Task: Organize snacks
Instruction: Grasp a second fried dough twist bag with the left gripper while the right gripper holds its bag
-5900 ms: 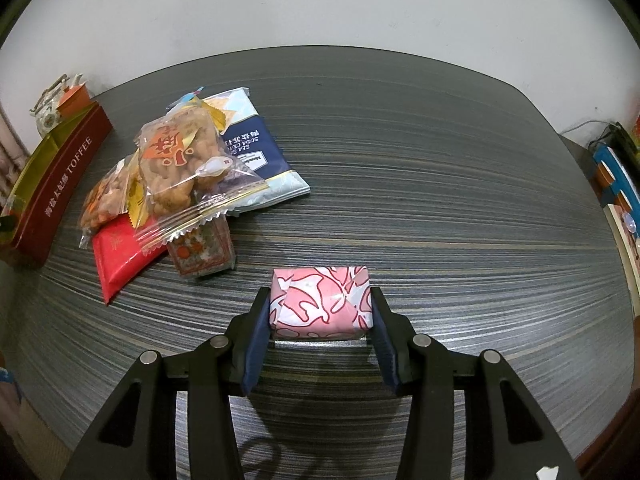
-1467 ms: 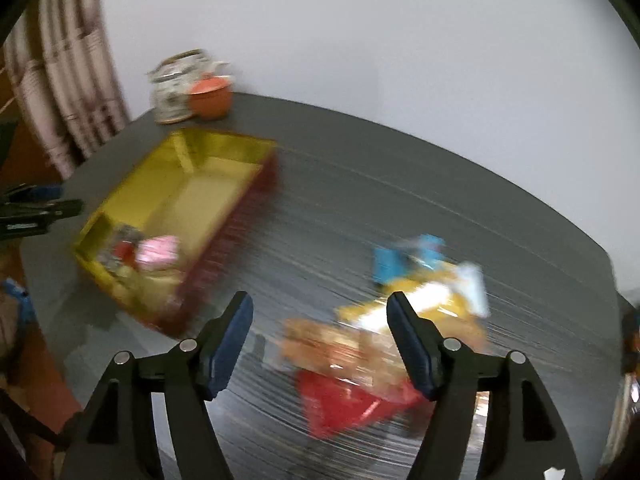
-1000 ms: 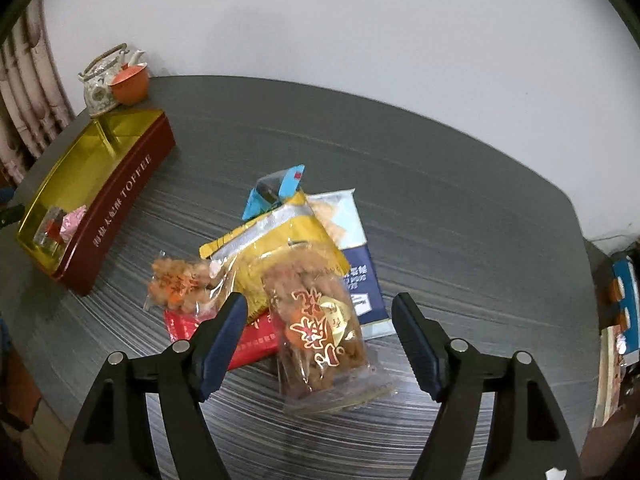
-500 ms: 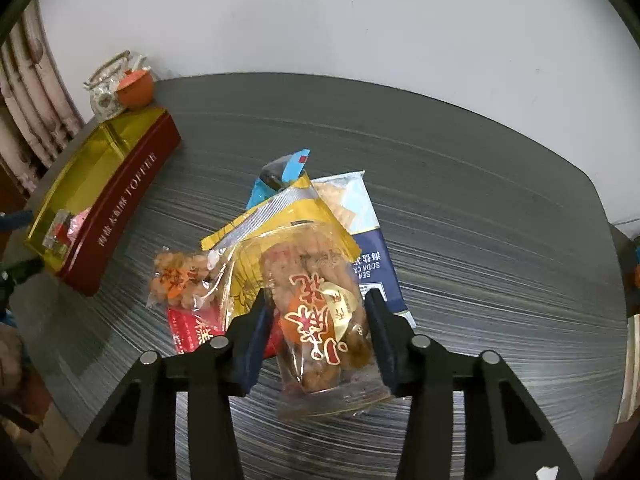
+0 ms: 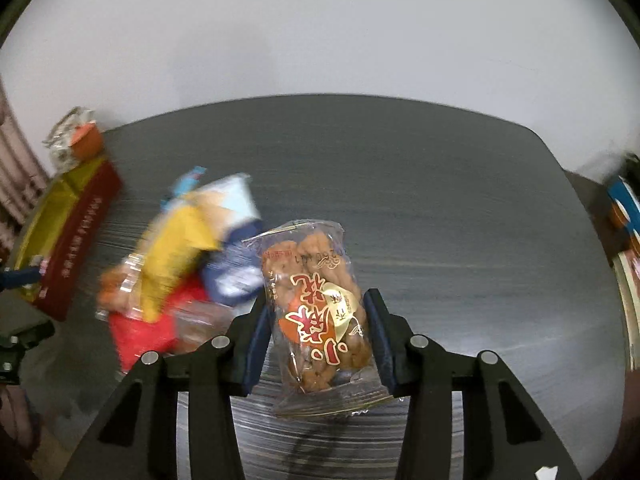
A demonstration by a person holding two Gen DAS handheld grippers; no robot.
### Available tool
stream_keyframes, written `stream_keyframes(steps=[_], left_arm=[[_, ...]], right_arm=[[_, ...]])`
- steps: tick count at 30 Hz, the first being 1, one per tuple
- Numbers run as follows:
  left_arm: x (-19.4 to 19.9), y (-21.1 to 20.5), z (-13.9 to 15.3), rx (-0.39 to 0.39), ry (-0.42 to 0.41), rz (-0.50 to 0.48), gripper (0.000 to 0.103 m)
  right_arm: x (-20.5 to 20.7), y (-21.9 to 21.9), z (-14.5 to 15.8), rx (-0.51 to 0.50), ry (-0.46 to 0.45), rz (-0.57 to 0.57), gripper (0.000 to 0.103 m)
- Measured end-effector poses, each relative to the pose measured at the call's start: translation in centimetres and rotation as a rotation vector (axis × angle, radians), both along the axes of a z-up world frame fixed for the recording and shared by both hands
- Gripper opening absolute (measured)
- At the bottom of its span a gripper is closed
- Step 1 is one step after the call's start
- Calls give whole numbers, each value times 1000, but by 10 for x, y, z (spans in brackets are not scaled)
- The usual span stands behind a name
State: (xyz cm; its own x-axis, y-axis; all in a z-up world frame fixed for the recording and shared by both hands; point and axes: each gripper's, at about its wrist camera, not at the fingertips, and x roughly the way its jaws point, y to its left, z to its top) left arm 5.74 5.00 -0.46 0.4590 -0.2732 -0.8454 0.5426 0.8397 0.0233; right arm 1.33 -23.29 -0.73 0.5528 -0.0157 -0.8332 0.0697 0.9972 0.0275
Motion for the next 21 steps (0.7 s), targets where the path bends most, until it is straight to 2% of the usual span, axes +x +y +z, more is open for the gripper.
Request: stream_keyframes(steps=[4, 9, 21], left_arm=[[6, -14, -4, -6, -15, -18, 77], [15, -30, -13, 27, -8, -57, 77], [48, -54, -32, 15, 84, -105, 77]], right_arm=[[-5, -17, -13, -17, 7, -39, 42], [0, -28, -27, -16, -2, -68, 42], [4, -27, -38, -41, -65, -74, 43]])
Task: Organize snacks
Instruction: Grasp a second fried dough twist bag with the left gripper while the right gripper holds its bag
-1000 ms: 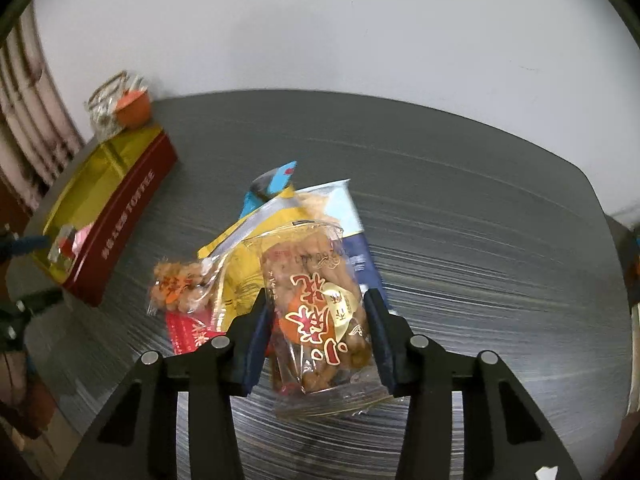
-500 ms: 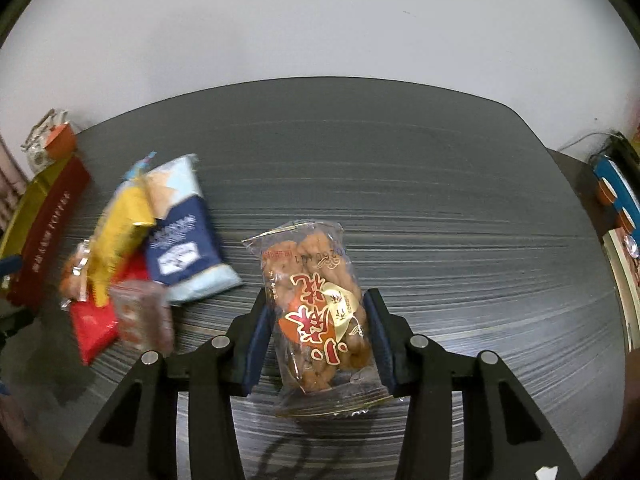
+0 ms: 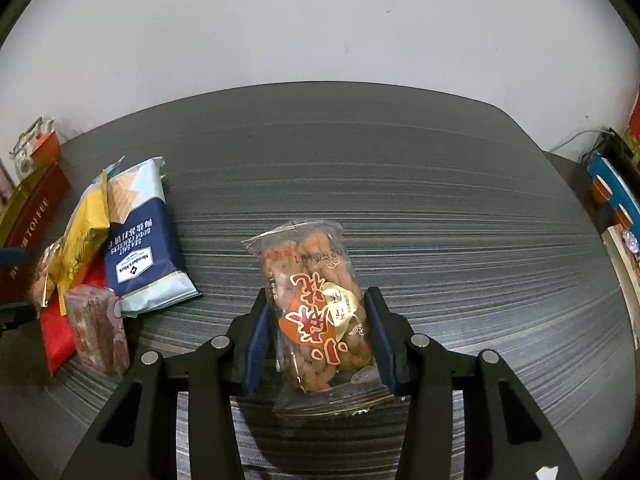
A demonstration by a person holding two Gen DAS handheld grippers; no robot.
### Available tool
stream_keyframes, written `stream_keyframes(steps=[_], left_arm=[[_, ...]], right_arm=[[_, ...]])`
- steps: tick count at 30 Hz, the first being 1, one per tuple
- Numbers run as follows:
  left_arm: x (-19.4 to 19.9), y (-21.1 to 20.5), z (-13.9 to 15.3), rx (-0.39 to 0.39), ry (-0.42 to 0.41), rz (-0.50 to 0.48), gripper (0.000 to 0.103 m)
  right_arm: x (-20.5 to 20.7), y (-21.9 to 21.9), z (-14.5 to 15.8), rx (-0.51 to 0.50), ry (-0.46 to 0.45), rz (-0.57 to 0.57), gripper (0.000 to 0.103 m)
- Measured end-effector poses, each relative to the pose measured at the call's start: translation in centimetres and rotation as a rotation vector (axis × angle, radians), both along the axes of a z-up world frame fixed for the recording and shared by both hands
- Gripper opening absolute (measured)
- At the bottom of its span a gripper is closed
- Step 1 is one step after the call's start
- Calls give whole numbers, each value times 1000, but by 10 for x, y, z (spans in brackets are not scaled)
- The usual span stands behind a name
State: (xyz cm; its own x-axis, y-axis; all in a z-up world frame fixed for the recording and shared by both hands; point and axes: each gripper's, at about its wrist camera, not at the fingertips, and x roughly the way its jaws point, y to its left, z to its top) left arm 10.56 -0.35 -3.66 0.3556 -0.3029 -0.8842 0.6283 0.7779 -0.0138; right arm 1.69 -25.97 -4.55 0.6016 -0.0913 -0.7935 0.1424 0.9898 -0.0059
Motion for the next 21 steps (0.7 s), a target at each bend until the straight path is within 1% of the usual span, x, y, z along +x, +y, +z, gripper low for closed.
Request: stream_keyframes(steps=[4, 8, 9, 10, 11, 12, 13, 16, 21], left_arm=[[7, -8, -4, 3, 16, -4, 77], [13, -11, -5, -20, 30, 17, 76], [14, -11, -5, -30, 34, 21, 72], [14, -11, -6, -42, 43, 21, 65], [13, -11, -5, -57, 54, 21, 61], [13, -11, -4, -59, 52, 30, 53], [12, -9, -3, -57, 50, 36, 48], [7, -8, -2, -53, 44, 56, 45], [2, -6, -2, -59, 46, 106, 44]], right_arm=[[-2, -4, -4, 1, -9, 0, 44], [-4, -6, -4, 1, -10, 0, 44], [-4, -6, -4, 1, -10, 0, 44], [-4, -6, -4, 1, -10, 0, 44], [-4, -5, -3, 1, -10, -1, 44], [-4, -5, -3, 0, -10, -1, 44], [-4, -6, -4, 0, -10, -1, 44], [-4, -5, -3, 0, -9, -1, 44], [-4, -5, -3, -2, -9, -2, 44]])
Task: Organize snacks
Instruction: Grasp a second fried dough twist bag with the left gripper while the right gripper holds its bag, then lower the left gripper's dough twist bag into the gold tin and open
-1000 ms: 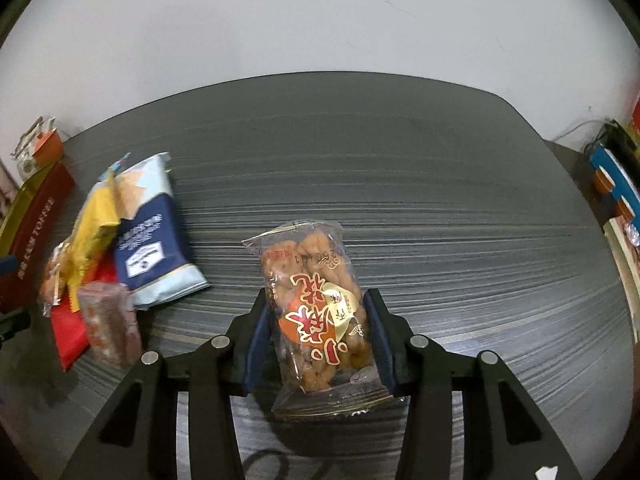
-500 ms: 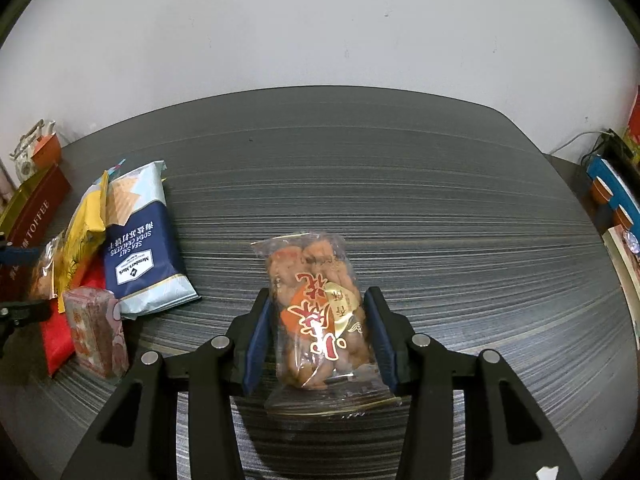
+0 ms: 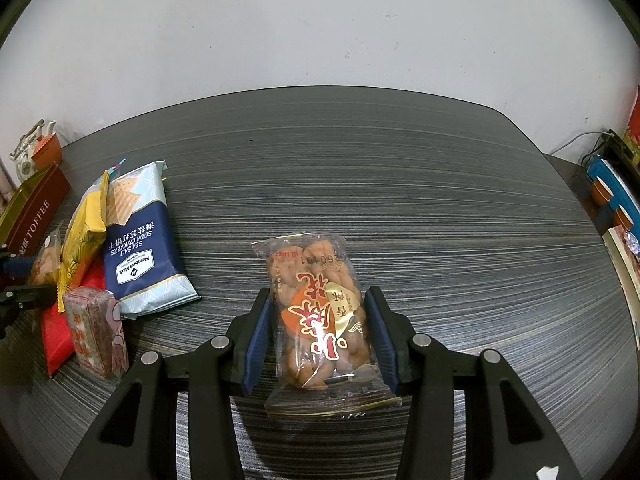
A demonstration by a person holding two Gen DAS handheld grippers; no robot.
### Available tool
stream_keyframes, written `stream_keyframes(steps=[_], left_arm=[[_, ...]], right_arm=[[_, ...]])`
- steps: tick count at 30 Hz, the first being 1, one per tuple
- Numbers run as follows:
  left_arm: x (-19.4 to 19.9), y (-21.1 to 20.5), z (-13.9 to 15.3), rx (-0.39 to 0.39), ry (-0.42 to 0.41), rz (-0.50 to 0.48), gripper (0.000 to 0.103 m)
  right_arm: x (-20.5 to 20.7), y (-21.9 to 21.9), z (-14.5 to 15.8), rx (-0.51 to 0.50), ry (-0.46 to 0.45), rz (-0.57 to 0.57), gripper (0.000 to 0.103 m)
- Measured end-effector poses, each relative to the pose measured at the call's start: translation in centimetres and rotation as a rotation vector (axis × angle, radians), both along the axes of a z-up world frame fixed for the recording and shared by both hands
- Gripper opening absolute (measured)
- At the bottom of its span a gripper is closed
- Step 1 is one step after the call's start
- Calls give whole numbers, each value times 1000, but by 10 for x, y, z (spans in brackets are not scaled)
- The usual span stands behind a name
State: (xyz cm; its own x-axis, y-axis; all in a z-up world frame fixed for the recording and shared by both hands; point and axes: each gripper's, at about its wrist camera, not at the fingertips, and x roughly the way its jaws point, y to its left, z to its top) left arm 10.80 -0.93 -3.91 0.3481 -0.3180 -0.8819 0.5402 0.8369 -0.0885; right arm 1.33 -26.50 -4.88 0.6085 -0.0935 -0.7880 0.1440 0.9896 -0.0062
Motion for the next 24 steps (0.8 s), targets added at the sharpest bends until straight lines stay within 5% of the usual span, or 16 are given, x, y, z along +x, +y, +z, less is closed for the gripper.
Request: stream_keyframes(steps=[24], left_arm=[[-24, 37, 44, -46, -76, 157, 44]], right_arm=[[0, 0, 0, -4, 1, -2, 44]])
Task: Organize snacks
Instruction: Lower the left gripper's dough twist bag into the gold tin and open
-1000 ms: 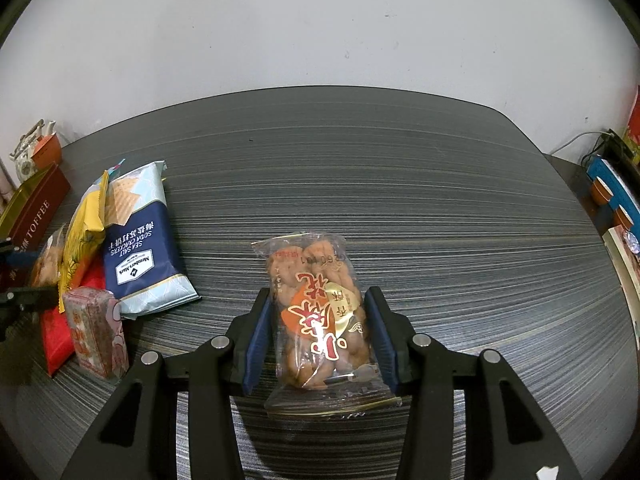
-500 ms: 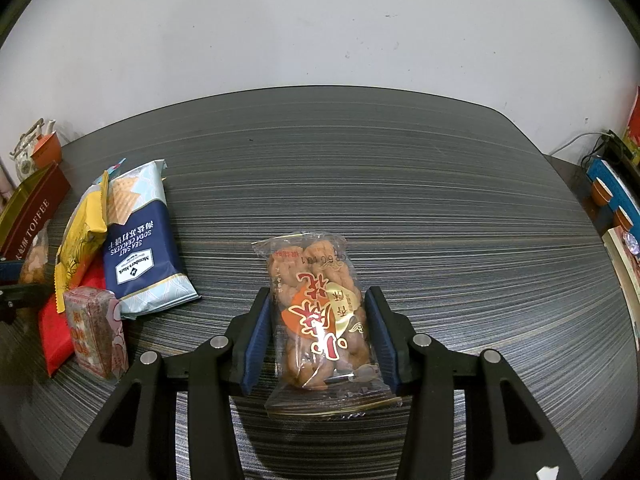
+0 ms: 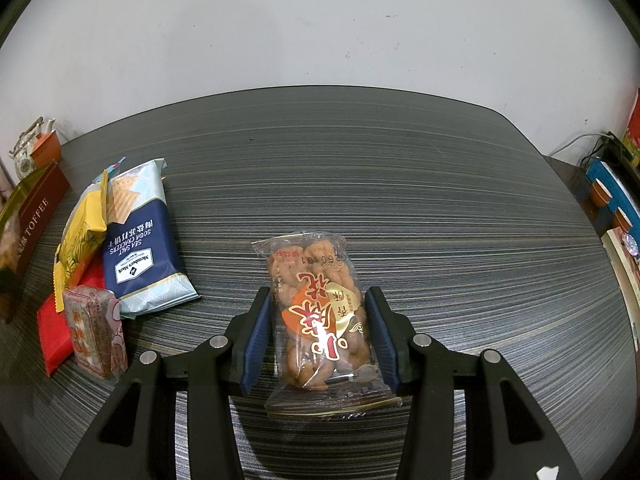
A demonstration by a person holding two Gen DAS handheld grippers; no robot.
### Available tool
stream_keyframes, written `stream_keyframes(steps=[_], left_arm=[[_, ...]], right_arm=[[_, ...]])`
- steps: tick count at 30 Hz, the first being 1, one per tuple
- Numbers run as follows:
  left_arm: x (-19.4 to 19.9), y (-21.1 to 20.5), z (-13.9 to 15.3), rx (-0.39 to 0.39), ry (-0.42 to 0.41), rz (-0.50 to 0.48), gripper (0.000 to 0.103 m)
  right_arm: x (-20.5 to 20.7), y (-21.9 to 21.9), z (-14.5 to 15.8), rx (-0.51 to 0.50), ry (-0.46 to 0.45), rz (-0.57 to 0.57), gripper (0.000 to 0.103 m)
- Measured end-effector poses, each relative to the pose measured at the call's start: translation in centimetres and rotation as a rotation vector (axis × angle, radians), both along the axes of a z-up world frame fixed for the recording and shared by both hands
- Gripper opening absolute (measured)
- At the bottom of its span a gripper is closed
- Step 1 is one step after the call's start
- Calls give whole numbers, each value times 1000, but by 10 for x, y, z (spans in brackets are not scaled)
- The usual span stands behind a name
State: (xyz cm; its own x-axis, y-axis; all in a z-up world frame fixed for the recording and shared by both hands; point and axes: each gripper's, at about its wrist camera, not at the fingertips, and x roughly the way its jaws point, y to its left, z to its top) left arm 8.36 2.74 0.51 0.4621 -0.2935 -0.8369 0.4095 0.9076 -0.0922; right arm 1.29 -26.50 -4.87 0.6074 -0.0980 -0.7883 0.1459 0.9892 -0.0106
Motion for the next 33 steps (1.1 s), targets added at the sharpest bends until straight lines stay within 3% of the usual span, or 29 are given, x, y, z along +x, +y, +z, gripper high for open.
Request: stream_keyframes(steps=[13, 19, 27, 33], left_arm=[[7, 53, 34, -13, -65, 124, 44], [19, 95, 38, 15, -72, 232, 44], [49, 156, 16, 38, 17, 397, 44], [74, 184, -2, 71, 62, 452, 44]], right_arm=[[0, 0, 0, -2, 1, -1, 44], [0, 1, 0, -3, 1, -1, 44], [0, 0, 0, -4, 1, -2, 44], [0, 0, 0, -6, 2, -2, 44]])
